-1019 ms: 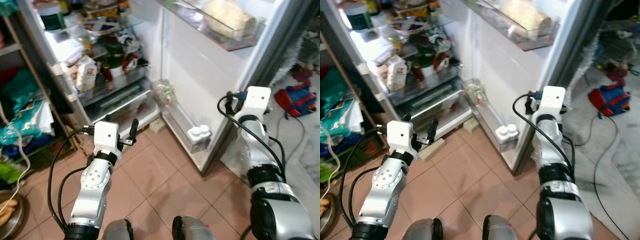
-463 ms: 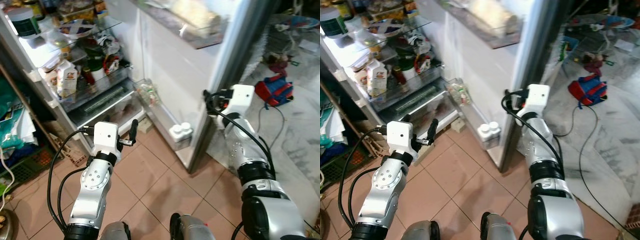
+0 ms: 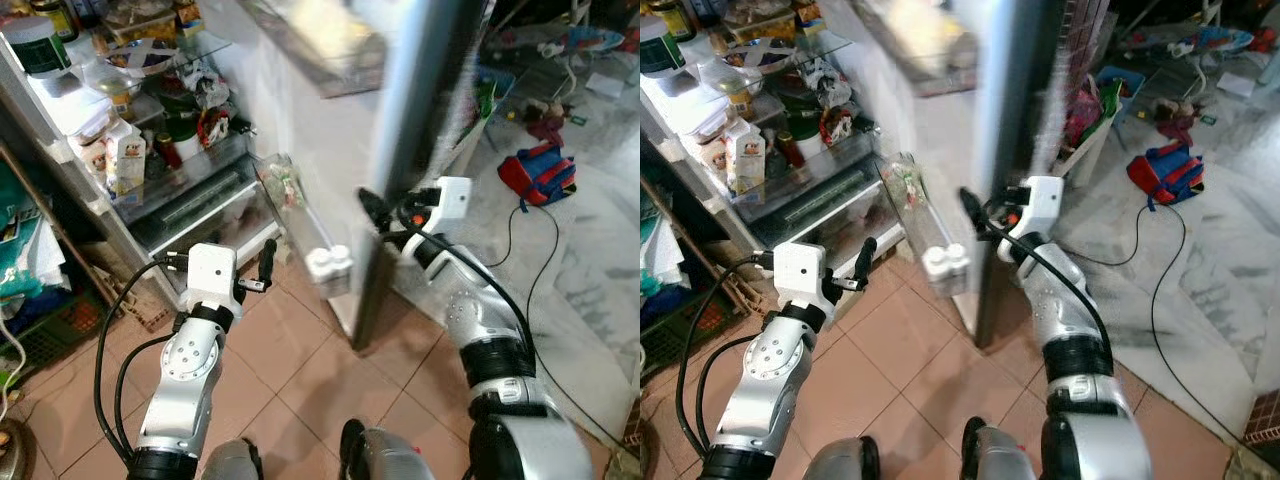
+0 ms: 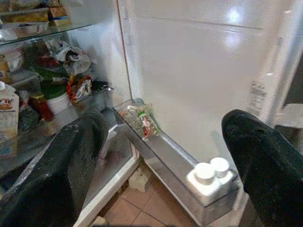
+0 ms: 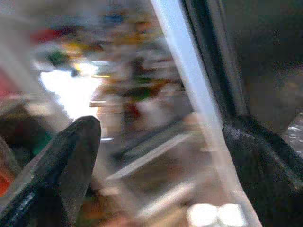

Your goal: Restocking fridge

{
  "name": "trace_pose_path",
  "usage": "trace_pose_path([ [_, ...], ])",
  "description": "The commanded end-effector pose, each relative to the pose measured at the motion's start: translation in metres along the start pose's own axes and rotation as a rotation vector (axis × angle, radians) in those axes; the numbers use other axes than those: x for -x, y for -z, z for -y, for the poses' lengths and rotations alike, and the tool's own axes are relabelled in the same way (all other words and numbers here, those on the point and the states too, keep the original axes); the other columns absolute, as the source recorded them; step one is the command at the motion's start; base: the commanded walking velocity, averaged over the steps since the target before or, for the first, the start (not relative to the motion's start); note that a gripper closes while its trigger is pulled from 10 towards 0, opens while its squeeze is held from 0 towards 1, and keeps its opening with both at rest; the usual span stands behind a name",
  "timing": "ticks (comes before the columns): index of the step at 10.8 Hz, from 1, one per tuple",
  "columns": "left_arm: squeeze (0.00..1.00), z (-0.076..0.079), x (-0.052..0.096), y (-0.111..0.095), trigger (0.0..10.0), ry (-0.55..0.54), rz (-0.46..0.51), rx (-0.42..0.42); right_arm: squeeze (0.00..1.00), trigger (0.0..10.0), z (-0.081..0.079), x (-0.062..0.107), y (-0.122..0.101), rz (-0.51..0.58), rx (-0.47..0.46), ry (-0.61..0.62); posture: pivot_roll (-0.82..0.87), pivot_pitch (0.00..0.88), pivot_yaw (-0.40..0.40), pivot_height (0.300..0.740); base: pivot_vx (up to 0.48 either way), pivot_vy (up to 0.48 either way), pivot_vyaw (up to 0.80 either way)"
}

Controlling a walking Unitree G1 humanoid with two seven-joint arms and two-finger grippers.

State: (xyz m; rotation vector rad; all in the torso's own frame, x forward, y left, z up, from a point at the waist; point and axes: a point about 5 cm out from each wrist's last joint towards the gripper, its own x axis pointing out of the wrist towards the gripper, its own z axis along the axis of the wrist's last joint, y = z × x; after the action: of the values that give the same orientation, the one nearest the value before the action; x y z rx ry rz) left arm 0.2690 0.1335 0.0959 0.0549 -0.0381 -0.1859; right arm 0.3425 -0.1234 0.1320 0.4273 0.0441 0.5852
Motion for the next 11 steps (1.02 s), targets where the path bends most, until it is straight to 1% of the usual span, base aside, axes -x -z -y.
trace_pose_path([
  [1, 0.0, -0.001, 0.0, -0.003, 10.0, 0.004, 0.009, -0.012, 0.0, 10.0, -0.015, 0.0, -0.008, 0.005, -0.041, -0.145, 0.08, 0.084, 0.001, 0.74, 0.0, 0.0, 0.0],
  [2, 0.0, -0.001, 0.0, -0.003, 10.0, 0.003, 0.01, -0.012, 0.0, 10.0, -0.017, 0.003, -0.008, -0.002, -0.028, -0.167, 0.08, 0.084, 0.001, 0.74, 0.0, 0.0, 0.0],
  [3, 0.0, -0.003, 0.001, -0.004, 10.0, -0.01, 0.015, -0.01, 0.0, 10.0, -0.014, 0.009, -0.008, -0.022, 0.05, -0.159, 0.08, 0.085, 0.001, 0.74, 0.0, 0.0, 0.0],
  [4, 0.0, -0.004, 0.003, -0.004, 10.0, -0.021, 0.016, -0.006, 0.0, 10.0, -0.009, 0.015, -0.007, -0.032, 0.078, -0.136, 0.08, 0.085, 0.001, 0.74, 0.0, 0.0, 0.0],
  [5, 0.0, -0.005, 0.004, -0.004, 10.0, -0.031, 0.013, -0.003, 0.0, 10.0, -0.007, 0.022, -0.006, -0.041, 0.066, -0.138, 0.08, 0.086, 0.0, 0.74, 0.0, 0.0, 0.0],
  [6, 0.0, -0.006, 0.006, -0.003, 10.0, -0.038, 0.013, -0.004, 0.0, 10.0, -0.005, 0.039, 0.001, -0.106, 0.074, -0.159, 0.08, 0.089, 0.001, 0.74, 0.0, 0.0, 0.0],
  [7, 0.0, -0.006, 0.006, -0.003, 10.0, -0.039, 0.013, -0.002, 0.0, 10.0, 0.0, 0.053, 0.011, -0.17, 0.121, -0.16, 0.08, 0.094, 0.004, 0.74, 0.0, 0.0, 0.0],
  [8, 0.0, -0.005, 0.007, -0.003, 10.0, -0.036, 0.01, 0.002, 0.0, 10.0, 0.005, 0.06, 0.013, -0.182, 0.181, -0.134, 0.07, 0.096, 0.007, 0.74, 0.0, 0.0, 0.0],
  [9, 0.0, -0.003, 0.006, -0.002, 10.0, -0.029, 0.006, 0.004, 0.0, 10.0, 0.005, 0.061, 0.015, -0.181, 0.191, -0.115, 0.07, 0.097, 0.01, 0.74, 0.0, 0.0, 0.0],
  [10, 0.0, -0.001, 0.007, -0.001, 10.0, -0.021, 0.0, 0.006, 0.0, 10.0, 0.005, 0.061, 0.021, -0.184, 0.186, -0.068, 0.07, 0.097, 0.01, 0.74, 0.0, 0.0, 0.0],
  [11, 0.0, 0.0, 0.007, -0.001, 10.0, -0.02, 0.0, 0.008, 0.0, 10.0, 0.003, 0.062, 0.025, -0.186, 0.197, -0.056, 0.07, 0.097, 0.007, 0.74, 0.0, 0.0, 0.0],
])
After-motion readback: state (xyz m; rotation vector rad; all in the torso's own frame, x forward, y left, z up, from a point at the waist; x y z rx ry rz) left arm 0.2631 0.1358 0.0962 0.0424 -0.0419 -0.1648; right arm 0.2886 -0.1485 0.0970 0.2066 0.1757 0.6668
